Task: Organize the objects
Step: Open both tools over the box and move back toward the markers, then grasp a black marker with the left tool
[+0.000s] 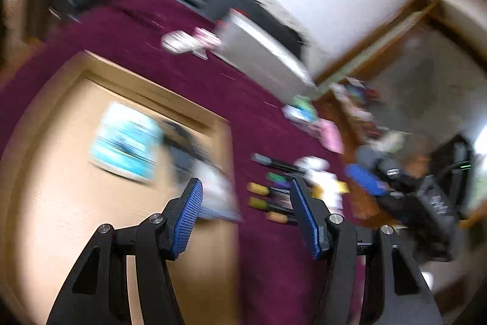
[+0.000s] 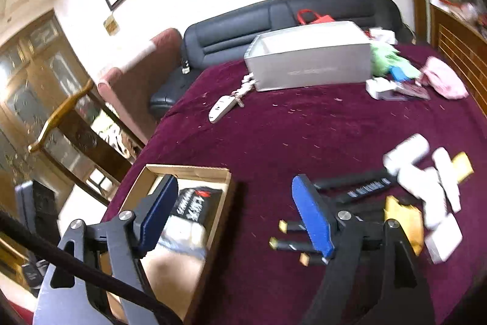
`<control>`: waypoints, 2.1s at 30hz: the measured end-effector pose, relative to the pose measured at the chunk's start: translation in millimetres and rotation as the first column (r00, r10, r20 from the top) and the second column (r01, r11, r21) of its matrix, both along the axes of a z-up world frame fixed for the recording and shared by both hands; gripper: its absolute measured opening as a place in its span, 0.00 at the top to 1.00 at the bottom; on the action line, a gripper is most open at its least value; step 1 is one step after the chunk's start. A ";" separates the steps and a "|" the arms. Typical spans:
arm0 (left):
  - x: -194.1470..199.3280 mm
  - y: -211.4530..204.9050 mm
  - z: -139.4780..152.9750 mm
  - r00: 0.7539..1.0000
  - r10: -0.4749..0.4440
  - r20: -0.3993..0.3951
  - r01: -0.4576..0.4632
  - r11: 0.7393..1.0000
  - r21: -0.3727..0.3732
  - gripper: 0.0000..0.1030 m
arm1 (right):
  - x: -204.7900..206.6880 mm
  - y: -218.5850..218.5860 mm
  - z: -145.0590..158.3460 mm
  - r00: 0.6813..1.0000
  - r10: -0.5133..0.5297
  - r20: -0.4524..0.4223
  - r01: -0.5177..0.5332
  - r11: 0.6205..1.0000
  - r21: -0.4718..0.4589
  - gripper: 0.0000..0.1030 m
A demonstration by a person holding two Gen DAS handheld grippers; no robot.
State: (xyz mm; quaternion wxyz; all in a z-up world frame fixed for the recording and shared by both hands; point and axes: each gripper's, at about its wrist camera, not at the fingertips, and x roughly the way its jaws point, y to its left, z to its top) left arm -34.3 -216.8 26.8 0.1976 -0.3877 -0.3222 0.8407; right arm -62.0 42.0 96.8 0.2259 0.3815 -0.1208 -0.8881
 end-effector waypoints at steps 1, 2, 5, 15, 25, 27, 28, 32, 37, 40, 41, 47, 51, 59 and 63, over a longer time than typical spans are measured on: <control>-5.9 8.5 -6.8 0.999 -0.037 0.002 0.036 0.997 0.061 0.48 | 2.7 9.8 -3.2 1.000 0.004 0.025 -0.004 1.000 -0.023 0.24; -12.7 13.4 -12.9 0.999 -0.042 0.017 0.041 0.997 0.070 0.48 | 3.4 15.5 -5.3 0.999 0.002 0.040 0.000 0.999 -0.034 0.24; -37.6 12.9 -37.4 0.991 0.061 0.121 -0.060 0.998 -0.010 0.48 | 7.8 31.7 -11.8 0.998 -0.022 0.063 0.025 0.999 -0.046 0.24; -15.5 44.8 9.0 0.999 0.045 -0.003 -0.044 0.982 -0.185 0.41 | 47.1 81.6 11.8 0.980 -0.128 -0.150 0.133 0.991 0.026 0.24; 8.7 193.2 13.2 0.950 -0.298 -0.095 0.144 0.686 -0.713 0.37 | 5.8 184.6 -43.5 0.902 -0.417 -0.112 0.418 0.908 -0.019 0.01; 7.6 217.1 5.1 0.933 -0.348 -0.087 0.165 0.634 -0.755 0.37 | -4.0 203.7 -56.9 0.889 -0.451 -0.083 0.450 0.892 -0.034 0.01; 10.6 226.6 1.9 0.924 -0.373 -0.085 0.170 0.600 -0.781 0.37 | -7.4 213.5 -63.0 0.883 -0.465 -0.060 0.462 0.885 -0.053 0.01; -8.3 265.0 -22.7 0.894 -0.443 -0.060 0.164 0.448 -0.879 0.37 | -13.2 241.4 -81.4 0.883 -0.469 0.032 0.469 0.873 -0.132 0.01; -24.5 272.3 -42.9 0.881 -0.466 0.086 0.340 0.495 -0.800 0.37 | -12.5 243.8 -79.6 0.895 -0.443 0.048 0.445 0.883 -0.150 0.01; -14.9 267.9 -42.7 0.827 -0.535 0.171 0.502 0.566 -0.655 0.36 | -7.7 238.8 -78.3 0.903 -0.428 0.035 0.429 0.891 -0.151 0.01; -6.5 268.7 -41.6 0.805 -0.563 0.188 0.538 0.558 -0.632 0.36 | -7.1 238.2 -78.7 0.905 -0.424 0.036 0.425 0.892 -0.153 0.01; 11.0 258.6 -27.2 0.834 -0.532 0.148 0.494 0.599 -0.630 0.36 | -9.8 239.2 -84.6 0.904 -0.422 0.064 0.427 0.889 -0.165 0.01; 0.2 250.7 -34.4 0.871 -0.465 0.157 0.459 0.656 -0.599 0.53 | -11.4 237.2 -86.0 0.905 -0.420 0.070 0.426 0.892 -0.152 0.01; -5.6 216.1 -25.5 0.898 -0.428 0.097 0.425 0.793 -0.437 0.73 | -13.4 230.9 -88.4 0.912 -0.403 0.081 0.410 0.903 -0.129 0.01; -10.4 208.2 -23.8 0.915 -0.393 0.094 0.389 0.796 -0.464 0.73 | -13.7 228.5 -88.5 0.914 -0.397 0.080 0.404 0.907 -0.122 0.01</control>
